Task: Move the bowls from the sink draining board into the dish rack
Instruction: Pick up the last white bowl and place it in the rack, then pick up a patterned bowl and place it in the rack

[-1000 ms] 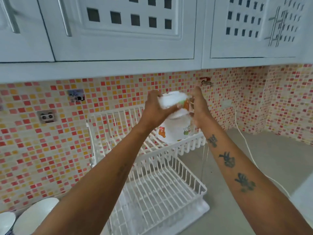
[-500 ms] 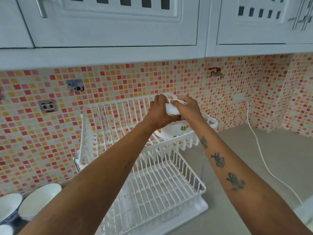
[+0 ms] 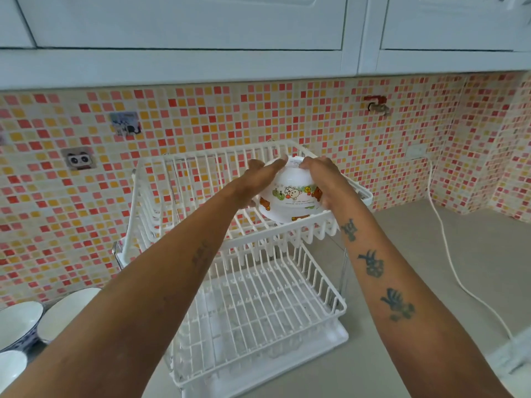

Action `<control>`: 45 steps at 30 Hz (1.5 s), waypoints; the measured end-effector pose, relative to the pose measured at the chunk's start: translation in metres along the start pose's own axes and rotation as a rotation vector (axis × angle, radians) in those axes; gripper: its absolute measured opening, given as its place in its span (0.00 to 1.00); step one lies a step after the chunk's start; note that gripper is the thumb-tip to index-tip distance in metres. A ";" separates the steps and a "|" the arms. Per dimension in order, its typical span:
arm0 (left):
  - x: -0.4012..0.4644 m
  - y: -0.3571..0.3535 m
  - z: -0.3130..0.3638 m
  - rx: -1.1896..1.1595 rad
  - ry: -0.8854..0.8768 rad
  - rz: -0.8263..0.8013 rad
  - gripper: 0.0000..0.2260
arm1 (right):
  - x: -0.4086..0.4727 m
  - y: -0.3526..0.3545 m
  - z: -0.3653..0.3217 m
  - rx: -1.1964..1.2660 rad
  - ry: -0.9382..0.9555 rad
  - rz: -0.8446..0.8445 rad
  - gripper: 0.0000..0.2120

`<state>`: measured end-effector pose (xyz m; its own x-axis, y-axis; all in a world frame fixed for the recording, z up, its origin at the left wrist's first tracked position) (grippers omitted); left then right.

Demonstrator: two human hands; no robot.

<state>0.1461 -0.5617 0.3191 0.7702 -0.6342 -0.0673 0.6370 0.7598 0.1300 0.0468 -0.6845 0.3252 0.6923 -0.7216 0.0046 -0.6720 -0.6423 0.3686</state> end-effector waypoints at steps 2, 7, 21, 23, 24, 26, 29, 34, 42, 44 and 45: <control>0.000 -0.001 -0.003 -0.006 0.012 -0.013 0.32 | -0.001 -0.002 0.000 -0.008 0.004 -0.006 0.24; -0.003 -0.001 -0.002 -0.010 -0.003 -0.041 0.30 | -0.005 -0.004 -0.004 -0.024 -0.004 -0.001 0.27; -0.038 0.021 0.008 -0.095 0.044 -0.015 0.35 | -0.038 0.002 -0.043 -0.499 0.218 0.334 0.21; -0.049 0.041 0.017 -0.141 -0.022 0.019 0.32 | -0.057 -0.010 -0.066 -0.424 0.339 0.340 0.17; -0.055 0.051 0.022 -0.153 -0.058 0.044 0.30 | -0.068 -0.020 -0.080 -0.374 0.399 0.323 0.15; -0.073 0.077 0.032 -0.187 -0.143 0.106 0.25 | -0.088 -0.045 -0.106 -0.247 0.486 0.277 0.11; -0.109 0.128 0.040 -0.284 -0.310 0.215 0.14 | -0.120 -0.086 -0.143 -0.101 0.563 0.222 0.09; -0.173 0.244 0.017 -0.501 -0.472 0.391 0.09 | -0.172 -0.181 -0.189 0.064 0.648 0.054 0.13; -0.271 0.446 -0.102 -0.575 -0.345 0.834 0.12 | -0.241 -0.391 -0.195 0.086 0.567 -0.383 0.13; -0.297 0.486 -0.131 -0.595 -0.320 0.940 0.12 | -0.249 -0.445 -0.176 0.034 0.477 -0.499 0.13; -0.308 0.504 -0.147 -0.601 -0.287 0.978 0.11 | -0.252 -0.469 -0.163 0.006 0.423 -0.548 0.12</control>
<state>0.2345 0.0373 0.2598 0.9521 0.3035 0.0373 -0.2477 0.8370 -0.4880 0.2308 -0.1589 0.3028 0.9747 -0.1306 0.1816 -0.1965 -0.8880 0.4158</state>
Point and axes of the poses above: each hand's wrist, its own x-axis towards the middle knuckle, its own y-axis out of the back of the hand, z = x × y, the point moved 8 cm from there along x, towards the middle knuckle, and after that the axes turned 15 degrees about -x, right-handed, at the moved point
